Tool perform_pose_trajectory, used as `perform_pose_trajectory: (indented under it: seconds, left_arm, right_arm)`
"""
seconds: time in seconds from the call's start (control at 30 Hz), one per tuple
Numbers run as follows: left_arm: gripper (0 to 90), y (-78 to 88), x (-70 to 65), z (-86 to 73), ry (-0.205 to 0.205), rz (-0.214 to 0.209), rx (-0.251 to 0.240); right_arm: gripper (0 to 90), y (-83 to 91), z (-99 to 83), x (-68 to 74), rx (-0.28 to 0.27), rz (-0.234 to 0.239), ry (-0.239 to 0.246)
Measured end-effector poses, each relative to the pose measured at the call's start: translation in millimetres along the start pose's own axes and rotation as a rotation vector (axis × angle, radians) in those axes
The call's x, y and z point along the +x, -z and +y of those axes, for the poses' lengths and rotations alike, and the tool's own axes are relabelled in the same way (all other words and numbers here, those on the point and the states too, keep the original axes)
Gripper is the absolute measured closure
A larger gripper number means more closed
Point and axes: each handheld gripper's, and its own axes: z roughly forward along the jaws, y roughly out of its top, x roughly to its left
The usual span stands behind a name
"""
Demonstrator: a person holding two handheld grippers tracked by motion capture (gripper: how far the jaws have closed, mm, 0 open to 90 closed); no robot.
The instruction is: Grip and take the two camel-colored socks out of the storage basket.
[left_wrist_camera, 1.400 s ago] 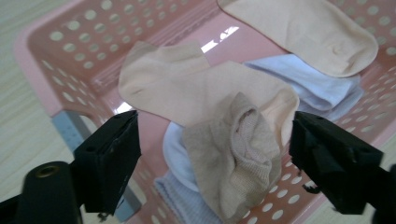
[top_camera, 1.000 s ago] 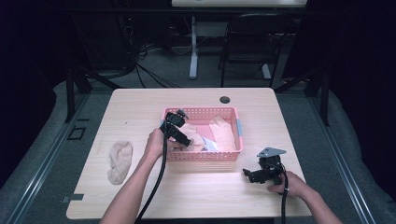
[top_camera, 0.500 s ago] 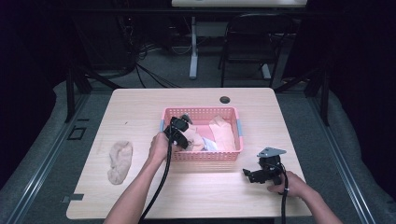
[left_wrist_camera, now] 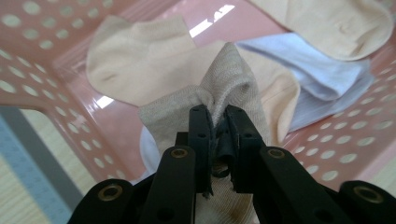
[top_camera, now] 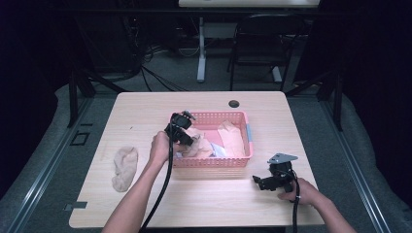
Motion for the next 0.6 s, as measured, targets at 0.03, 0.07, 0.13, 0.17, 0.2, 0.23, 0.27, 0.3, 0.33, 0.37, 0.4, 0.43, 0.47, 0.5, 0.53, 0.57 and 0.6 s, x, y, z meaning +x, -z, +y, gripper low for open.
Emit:
perform_pose_trajectory:
  seconds: [0.03,0.07,0.13,0.17,0.2,0.23,0.27,0.3,0.33,0.37,0.4,0.43,0.47,0.5,0.53,0.57,0.6]
  left_arm:
    - [81.6,0.0,0.0,0.0,0.000,0.000,0.000]
    - [81.6,8.1,1.3,1.7,0.002,0.006,-0.016]
    - [81.6,11.6,2.3,2.5,-0.002,0.011,-0.021]
    - [81.5,14.9,3.0,3.2,-0.001,0.013,-0.022]
    - [81.6,17.8,3.8,3.9,-0.002,0.014,-0.026]
    - [81.6,21.2,4.6,4.4,-0.001,0.015,-0.033]
    - [81.6,27.3,6.3,6.0,-0.004,0.016,-0.043]
    - [81.5,27.3,6.3,6.0,-0.004,0.016,-0.043]
    - [81.5,30.4,6.9,6.6,-0.001,0.016,-0.050]
    - [81.6,36.0,8.3,7.5,-0.002,0.012,-0.062]
    - [81.5,38.7,8.8,7.8,-0.002,0.013,-0.068]
    - [81.5,38.7,8.8,7.8,-0.002,0.013,-0.068]
    - [81.6,43.2,10.0,8.5,0.000,0.011,-0.075]
    - [81.5,43.2,10.0,8.5,0.000,0.011,-0.075]
    - [81.5,46.9,11.4,9.4,0.000,0.014,-0.080]
    - [81.5,46.9,11.4,9.4,0.000,0.014,-0.080]
    - [81.5,50.4,12.4,10.5,0.000,0.018,-0.084]
  right_arm:
    - [0.0,0.0,0.0,0.0,0.000,0.000,0.000]
    - [0.0,0.2,0.1,-0.3,0.004,0.001,0.003]
    - [0.0,0.2,0.1,-0.3,0.003,0.001,0.003]
    - [0.0,0.2,0.1,-0.2,0.003,0.001,0.003]
    - [0.0,0.2,0.1,-0.3,0.003,0.000,0.003]
    - [0.0,0.2,0.1,-0.2,0.003,0.001,0.002]
    - [0.0,0.2,0.1,-0.2,0.004,0.000,0.003]
    - [0.0,0.2,0.1,-0.2,0.004,0.000,0.003]
    - [0.0,0.0,0.0,0.0,0.000,0.000,0.000]
    - [0.0,0.0,0.0,0.0,0.000,0.000,0.000]
    - [0.0,0.0,0.0,0.0,0.000,0.000,0.000]
    - [0.0,0.0,0.0,0.0,0.000,0.000,0.000]
    - [0.0,0.0,0.0,-0.1,0.000,0.001,0.000]
    - [0.0,0.0,0.0,-0.1,0.000,0.001,0.000]
    - [0.0,-0.1,0.0,-0.1,-0.001,0.002,0.000]
    - [0.0,-0.1,0.0,-0.1,-0.001,0.002,0.000]
    - [0.0,0.0,0.0,-0.1,-0.001,0.001,0.000]
